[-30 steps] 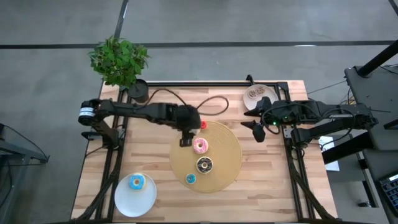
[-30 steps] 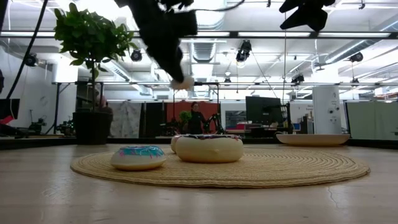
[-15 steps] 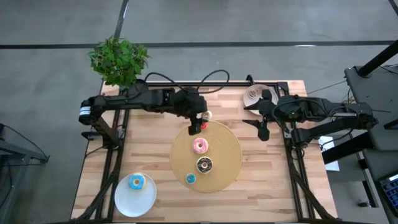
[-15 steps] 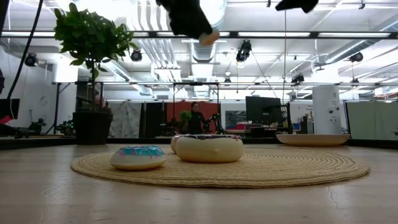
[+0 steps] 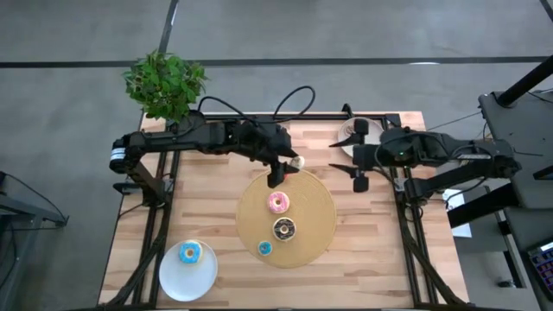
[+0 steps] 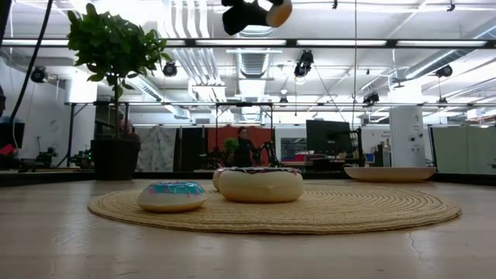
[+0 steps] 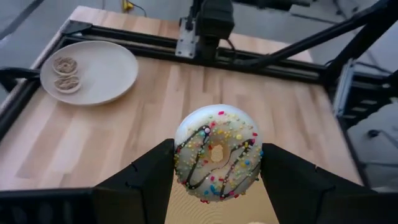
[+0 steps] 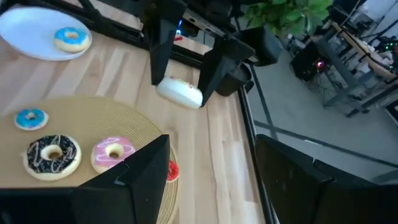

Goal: Pick & Place donuts
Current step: Put the small white donut on the gray plate

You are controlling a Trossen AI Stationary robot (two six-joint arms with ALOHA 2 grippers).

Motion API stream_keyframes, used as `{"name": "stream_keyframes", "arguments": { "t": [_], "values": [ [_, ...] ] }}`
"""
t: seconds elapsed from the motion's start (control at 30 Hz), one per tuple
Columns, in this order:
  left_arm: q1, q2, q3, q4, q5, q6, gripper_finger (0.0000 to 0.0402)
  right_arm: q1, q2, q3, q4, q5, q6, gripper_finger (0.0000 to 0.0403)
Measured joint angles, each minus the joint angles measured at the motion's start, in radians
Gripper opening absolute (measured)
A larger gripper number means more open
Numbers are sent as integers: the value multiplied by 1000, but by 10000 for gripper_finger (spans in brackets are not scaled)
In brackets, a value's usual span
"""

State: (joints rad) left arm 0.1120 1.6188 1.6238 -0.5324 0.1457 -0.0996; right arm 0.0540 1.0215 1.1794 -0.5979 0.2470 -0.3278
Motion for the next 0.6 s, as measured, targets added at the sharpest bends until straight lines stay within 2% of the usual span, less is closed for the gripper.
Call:
{"name": "stream_keyframes", "arguments": {
  "t": [0.6],
  "values": [
    [0, 0, 0, 9, 59, -72, 202, 0, 251, 178, -91, -4, -211, 228]
  ]
}}
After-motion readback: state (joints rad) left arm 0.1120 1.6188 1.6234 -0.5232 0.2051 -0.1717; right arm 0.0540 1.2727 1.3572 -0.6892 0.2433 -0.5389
